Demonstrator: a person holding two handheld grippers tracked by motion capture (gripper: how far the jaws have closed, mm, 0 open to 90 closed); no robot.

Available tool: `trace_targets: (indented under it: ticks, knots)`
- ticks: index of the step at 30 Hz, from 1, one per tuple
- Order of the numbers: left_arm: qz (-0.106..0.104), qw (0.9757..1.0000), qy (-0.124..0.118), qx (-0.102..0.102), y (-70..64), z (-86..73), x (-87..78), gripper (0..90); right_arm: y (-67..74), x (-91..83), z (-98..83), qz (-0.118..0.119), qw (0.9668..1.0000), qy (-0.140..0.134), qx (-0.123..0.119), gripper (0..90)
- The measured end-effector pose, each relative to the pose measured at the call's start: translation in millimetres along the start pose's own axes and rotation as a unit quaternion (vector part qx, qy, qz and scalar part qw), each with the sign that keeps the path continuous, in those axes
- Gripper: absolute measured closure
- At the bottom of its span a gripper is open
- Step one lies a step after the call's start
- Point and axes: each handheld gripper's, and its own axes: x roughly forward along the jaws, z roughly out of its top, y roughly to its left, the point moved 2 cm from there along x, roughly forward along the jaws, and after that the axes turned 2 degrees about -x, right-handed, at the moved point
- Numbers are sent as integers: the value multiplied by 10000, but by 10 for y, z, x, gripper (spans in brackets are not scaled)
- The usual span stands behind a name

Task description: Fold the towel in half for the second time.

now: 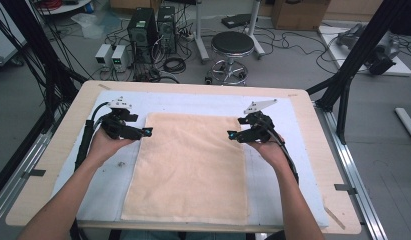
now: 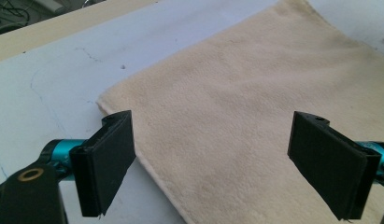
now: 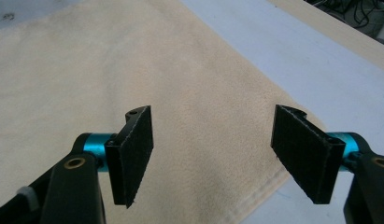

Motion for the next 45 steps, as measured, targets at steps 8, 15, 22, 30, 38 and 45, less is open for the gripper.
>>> trace_targets:
  ticks: [8,15,22,30,38,45]
  knots:
    - [60,10000,-3,-37,140,185,178,171,-193,96,34,-103,9998,124,124,296]
    - [257,9993,183,-214,327,115,427,226,-390,287,-19,-377,9982,327,339,298]
    - [390,9978,398,-368,436,-38,687,275,-538,441,-168,-495,9949,552,684,299]
    - [602,9946,518,-664,541,-243,823,316,-620,583,-305,-584,9901,906,897,355]
    - [543,9954,496,-618,522,-246,804,480,-608,637,-299,-409,9908,843,972,522]
    - [133,9955,468,-811,488,-253,806,756,-551,655,-261,26,9909,843,1044,809]
